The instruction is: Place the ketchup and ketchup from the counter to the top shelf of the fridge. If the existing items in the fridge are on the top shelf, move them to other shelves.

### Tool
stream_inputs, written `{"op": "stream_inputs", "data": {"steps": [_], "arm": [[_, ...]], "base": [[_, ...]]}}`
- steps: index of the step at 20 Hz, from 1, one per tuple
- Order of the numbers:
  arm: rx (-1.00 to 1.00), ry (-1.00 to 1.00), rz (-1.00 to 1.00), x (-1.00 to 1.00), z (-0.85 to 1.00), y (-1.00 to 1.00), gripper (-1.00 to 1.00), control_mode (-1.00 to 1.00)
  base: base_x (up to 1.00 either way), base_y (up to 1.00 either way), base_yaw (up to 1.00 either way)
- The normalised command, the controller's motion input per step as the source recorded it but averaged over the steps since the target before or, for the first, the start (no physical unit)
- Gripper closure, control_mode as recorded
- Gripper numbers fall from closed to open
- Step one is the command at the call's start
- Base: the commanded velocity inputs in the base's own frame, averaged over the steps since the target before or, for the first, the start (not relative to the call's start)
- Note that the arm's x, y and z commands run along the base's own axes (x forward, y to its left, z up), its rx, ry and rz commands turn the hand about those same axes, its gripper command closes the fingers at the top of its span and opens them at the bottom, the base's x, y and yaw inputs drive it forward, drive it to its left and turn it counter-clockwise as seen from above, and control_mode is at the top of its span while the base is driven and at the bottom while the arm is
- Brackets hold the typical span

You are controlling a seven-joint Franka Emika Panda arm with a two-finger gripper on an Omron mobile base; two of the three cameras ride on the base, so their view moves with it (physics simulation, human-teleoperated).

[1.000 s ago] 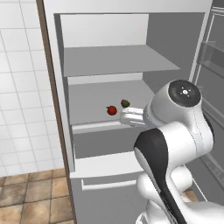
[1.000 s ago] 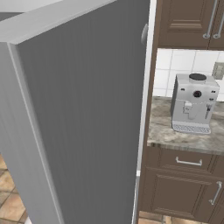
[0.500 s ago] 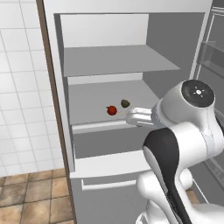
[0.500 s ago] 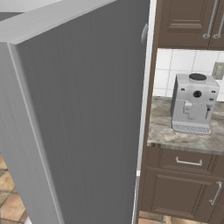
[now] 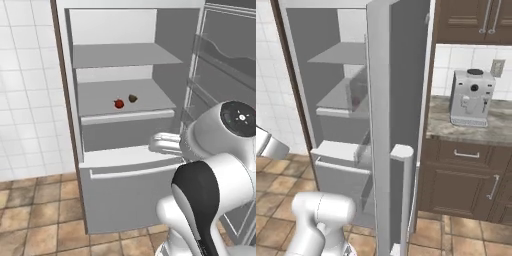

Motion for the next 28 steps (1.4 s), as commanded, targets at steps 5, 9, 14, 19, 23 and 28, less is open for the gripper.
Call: {"op": "stream_inputs", "data": {"steps": [5, 9, 14, 19, 23, 28], "arm": [[0.0, 0.0, 0.0, 0.0, 0.0, 0.0, -1.0, 1.0], [0.0, 0.0, 0.0, 0.0, 0.0, 0.0, -1.0, 1.0], [0.0, 0.0, 0.0, 0.0, 0.0, 0.0, -1.0, 1.0], [0.0, 0.0, 0.0, 0.0, 0.0, 0.0, -1.0, 1.0], [0.0, 0.0, 0.0, 0.0, 0.0, 0.0, -1.0, 1.0], [0.0, 0.0, 0.0, 0.0, 0.0, 0.0, -1.0, 1.0]], "base": [[-1.0, 0.0, 0.0], [-0.9, -0.01, -0.11], [-0.66, -0.23, -0.35], [-0.28, -0.61, -0.67], [-0.17, -0.77, -0.67], [-0.21, -0.89, -0.63]]}}
